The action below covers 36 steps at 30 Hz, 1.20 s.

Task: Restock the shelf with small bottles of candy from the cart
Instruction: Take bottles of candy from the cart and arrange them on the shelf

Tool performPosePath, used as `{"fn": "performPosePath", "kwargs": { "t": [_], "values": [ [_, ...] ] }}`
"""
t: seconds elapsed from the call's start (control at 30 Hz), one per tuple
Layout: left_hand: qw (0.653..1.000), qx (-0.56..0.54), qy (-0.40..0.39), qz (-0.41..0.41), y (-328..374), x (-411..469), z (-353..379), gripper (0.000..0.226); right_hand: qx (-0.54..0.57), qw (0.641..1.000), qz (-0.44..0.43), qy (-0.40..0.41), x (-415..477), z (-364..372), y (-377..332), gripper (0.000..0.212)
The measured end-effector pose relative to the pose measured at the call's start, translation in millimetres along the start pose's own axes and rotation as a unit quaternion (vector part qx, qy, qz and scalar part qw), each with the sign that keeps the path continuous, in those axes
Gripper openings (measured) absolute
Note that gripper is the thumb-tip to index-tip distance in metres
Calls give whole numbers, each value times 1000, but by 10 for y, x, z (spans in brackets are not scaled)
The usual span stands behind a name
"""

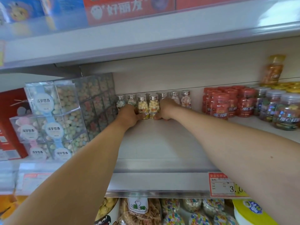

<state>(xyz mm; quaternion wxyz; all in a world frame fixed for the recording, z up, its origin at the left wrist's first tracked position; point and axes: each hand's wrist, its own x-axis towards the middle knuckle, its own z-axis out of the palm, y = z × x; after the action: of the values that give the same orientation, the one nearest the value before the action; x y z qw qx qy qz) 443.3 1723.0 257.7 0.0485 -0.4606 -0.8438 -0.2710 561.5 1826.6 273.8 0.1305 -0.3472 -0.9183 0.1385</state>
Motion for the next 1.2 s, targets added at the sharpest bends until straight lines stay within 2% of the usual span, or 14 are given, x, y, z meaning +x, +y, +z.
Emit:
{"fn": "performPosePath", "kwargs": {
  "t": [0.07,0.3,0.4,0.43,0.5,0.57,0.63,0.7,0.8,0.9,1.03,1.13,1.2],
  "values": [
    [1000,6,-3,-2,25,-28,-13,31,-7,1000,3,3,-41,-7,-22,52],
    [994,81,-56,-46,139,-282,-250,22,21,999,18,-26,-459,-245,-3,22],
    [988,117,-92,-36,478,-676,-396,28,49,999,-9,-6,-853,-421,44,14],
    [991,113,-77,-3,599,-851,-421,34,48,999,-20,4,-1009,-473,65,16],
    [999,7,19,42,808,-1296,-445,35,64,996,-52,32,-1371,-575,132,18],
    [985,-101,119,73,984,-1822,-377,24,121,986,-91,65,-1827,-677,236,15],
    [972,-153,150,98,1094,-2297,-229,32,150,975,-114,119,-2305,-734,382,29],
    [970,-178,115,118,1162,-2715,-3,52,121,975,-115,145,-2763,-697,567,44],
    [971,-198,13,132,1234,-3249,408,65,76,990,-90,71,-3346,-444,904,52],
    [969,-201,-84,121,1335,-3660,844,55,101,995,-24,-12,-3766,-56,1409,52],
    [954,-185,-207,112,1422,-4116,1537,30,131,983,97,-88,-4226,597,2132,37],
    [933,-166,-293,124,1450,-4425,2055,5,158,951,213,-158,-4546,1175,2625,27],
    [921,-128,-340,137,1469,-4571,2359,17,203,921,279,-179,-4796,1532,2884,22]
  ]
}}
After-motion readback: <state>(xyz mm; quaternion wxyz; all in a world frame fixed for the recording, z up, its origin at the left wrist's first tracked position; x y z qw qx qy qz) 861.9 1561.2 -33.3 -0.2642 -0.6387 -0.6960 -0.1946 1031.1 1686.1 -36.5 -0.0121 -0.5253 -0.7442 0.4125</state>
